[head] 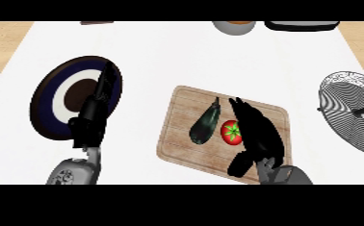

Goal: Pick the tomato from the cutting board and place it in the tiered basket

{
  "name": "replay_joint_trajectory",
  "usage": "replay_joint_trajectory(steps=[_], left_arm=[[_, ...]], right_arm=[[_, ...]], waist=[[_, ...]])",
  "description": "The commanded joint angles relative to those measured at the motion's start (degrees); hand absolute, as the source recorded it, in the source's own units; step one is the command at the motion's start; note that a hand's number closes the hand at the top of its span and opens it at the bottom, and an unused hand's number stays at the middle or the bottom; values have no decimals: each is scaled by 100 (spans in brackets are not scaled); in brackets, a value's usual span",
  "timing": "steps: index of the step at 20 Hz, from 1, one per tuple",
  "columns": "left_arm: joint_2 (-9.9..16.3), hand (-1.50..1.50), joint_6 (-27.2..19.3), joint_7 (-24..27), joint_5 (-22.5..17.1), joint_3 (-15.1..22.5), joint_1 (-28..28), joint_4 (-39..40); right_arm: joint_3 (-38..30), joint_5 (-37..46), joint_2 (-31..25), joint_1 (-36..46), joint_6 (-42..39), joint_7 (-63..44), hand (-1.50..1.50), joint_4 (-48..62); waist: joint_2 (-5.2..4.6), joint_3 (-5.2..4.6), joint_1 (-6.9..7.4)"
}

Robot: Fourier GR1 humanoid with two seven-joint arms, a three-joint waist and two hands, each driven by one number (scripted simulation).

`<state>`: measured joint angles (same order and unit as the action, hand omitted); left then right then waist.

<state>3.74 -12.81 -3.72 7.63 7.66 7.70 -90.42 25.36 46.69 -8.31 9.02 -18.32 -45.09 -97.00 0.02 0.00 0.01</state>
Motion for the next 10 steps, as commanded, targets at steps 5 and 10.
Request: replay_joint_trajectory(steps=[5,10], left_arm=[[-121,0,57,-173,140,7,-115,-228],[-144,0,144,280,8,-120,-62,194]], right_arm=[[-143,415,213,-286,538,429,150,61],[150,1367,272,380,1259,728,150,1173]], waist=[[2,1,-2],[-8,1,39]])
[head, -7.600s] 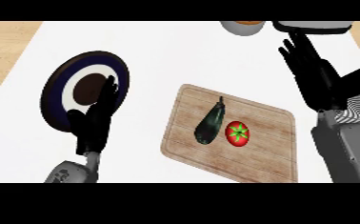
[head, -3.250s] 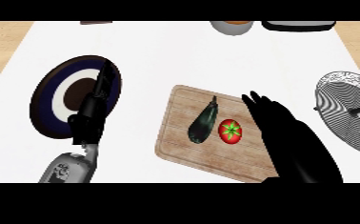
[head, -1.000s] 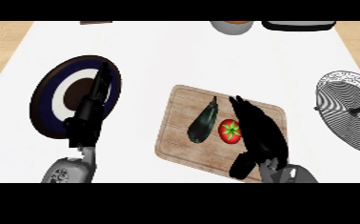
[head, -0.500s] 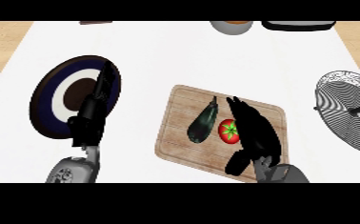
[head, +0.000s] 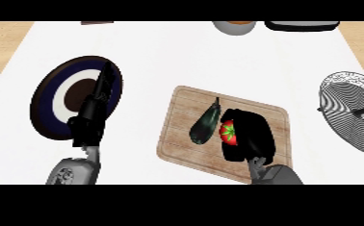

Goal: Pick the tomato from the cutting board and place it in the tiered basket

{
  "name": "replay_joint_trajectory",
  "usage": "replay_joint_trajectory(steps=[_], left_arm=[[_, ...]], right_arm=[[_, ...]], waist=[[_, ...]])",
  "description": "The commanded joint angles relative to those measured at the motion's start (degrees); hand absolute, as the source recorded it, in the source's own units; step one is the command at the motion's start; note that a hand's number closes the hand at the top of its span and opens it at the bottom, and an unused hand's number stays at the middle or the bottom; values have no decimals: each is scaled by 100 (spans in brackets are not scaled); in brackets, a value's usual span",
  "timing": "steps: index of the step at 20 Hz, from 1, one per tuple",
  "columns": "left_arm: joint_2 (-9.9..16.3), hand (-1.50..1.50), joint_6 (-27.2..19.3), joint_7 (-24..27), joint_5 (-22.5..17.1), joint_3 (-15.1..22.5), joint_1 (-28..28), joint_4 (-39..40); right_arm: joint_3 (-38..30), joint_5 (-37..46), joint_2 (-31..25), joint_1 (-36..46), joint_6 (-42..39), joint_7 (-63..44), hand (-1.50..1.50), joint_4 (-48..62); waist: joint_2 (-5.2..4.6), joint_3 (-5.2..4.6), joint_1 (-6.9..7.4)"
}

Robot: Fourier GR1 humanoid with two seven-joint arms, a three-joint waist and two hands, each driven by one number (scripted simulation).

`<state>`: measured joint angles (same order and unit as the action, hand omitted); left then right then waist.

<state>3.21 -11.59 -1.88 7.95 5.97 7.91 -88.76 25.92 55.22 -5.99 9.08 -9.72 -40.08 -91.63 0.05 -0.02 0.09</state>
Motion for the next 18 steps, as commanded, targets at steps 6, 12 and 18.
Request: replay_joint_trajectory(steps=[6,12,18], left_arm=[[21,0,203,-91,-71,-225,416,228],[-25,0,-106,-240,62,-201,79,-135],[-163,0,-134,-246,234,55,-47,-219]], right_arm=[[-214,802,62,437,654,529,150,849],[-62,810,-1844,-1395,-580,529,150,-211],[-878,747,-2693,-2339,-658,283,150,-2085]], waist=[[-9,2,-9],[35,-5,-245],[23,-2,-140]])
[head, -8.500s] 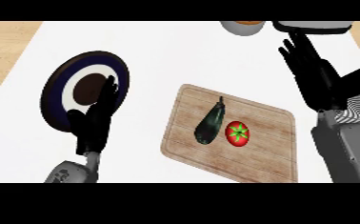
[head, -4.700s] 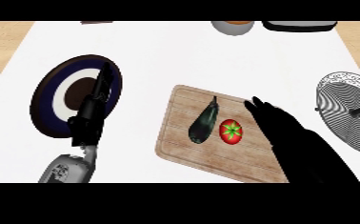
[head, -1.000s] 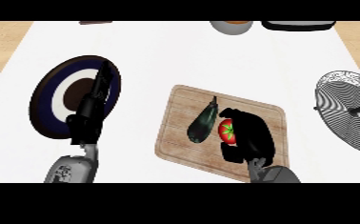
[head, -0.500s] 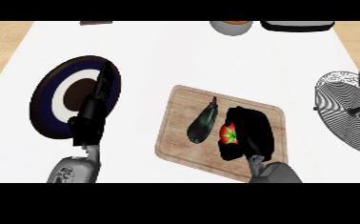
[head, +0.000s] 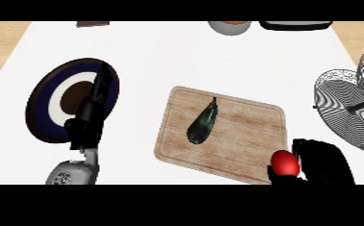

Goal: Pick the tomato from the cutting board and place it in the tiered basket

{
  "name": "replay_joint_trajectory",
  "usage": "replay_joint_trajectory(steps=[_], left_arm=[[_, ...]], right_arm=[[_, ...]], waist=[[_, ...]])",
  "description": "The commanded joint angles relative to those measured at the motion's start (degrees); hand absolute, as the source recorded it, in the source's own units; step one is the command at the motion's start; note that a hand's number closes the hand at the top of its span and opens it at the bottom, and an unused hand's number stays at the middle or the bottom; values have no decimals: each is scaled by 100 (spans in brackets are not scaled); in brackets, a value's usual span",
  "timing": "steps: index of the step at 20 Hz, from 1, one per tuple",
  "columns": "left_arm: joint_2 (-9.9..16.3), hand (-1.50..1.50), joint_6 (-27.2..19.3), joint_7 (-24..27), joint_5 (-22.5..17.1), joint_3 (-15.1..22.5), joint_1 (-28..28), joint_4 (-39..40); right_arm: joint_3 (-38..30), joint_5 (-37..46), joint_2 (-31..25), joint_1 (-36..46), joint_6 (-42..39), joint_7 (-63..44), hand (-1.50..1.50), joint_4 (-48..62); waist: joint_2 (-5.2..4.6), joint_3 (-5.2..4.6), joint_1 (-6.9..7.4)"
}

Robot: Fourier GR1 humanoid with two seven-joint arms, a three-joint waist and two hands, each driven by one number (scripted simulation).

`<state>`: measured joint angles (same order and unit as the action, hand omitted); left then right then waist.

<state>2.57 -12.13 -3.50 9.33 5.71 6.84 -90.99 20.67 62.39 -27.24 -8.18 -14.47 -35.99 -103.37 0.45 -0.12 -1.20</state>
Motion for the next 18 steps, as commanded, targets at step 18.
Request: replay_joint_trajectory(steps=[18], left_arm=[[-76,0,19,38,54,4,40,171]], right_arm=[[-3779,-1960,-779,591,-3005,-952,150,-4087]], waist=[[1,-4,-25]])
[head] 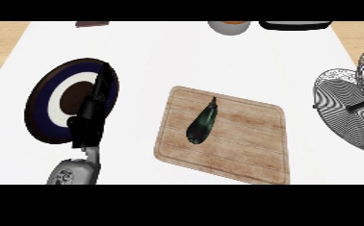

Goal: Pick the tomato from the cutting board and place it in the tiered basket

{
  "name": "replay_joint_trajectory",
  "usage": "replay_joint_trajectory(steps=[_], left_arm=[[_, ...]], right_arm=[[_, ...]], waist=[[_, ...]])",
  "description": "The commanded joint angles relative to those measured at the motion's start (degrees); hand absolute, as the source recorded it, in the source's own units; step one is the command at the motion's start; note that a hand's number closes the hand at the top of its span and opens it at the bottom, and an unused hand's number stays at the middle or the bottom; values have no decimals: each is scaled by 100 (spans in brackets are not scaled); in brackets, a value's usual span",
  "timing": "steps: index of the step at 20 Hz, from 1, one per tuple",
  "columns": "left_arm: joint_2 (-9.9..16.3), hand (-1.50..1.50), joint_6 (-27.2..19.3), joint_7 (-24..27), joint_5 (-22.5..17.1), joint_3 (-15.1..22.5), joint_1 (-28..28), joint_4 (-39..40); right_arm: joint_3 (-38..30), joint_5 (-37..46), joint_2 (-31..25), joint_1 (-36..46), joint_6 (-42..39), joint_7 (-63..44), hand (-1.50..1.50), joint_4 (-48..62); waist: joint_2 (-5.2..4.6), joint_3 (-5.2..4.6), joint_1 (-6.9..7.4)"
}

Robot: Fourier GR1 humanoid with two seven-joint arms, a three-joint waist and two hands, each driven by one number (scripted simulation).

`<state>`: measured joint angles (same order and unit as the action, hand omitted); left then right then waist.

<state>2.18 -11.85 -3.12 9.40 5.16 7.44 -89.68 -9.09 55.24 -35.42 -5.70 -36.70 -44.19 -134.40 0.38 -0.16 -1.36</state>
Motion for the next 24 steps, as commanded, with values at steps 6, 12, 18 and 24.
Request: replay_joint_trajectory(steps=[6,12,18,24], left_arm=[[100,0,104,115,-41,-61,-40,43],[113,0,205,171,-116,-63,-204,-59],[-47,0,150,80,24,126,-163,-193],[83,0,293,-1,-58,-40,-93,-223]], right_arm=[[-1321,-1568,1007,1793,-999,-217,150,-190],[-2680,-2781,134,3242,-2075,-358,150,956],[-2042,-1909,-515,3611,-1269,0,150,2242],[-2413,-1598,-898,2737,-621,1264,150,2743]], waist=[[19,-6,73],[-2,4,103],[-44,13,198],[-35,18,132]])
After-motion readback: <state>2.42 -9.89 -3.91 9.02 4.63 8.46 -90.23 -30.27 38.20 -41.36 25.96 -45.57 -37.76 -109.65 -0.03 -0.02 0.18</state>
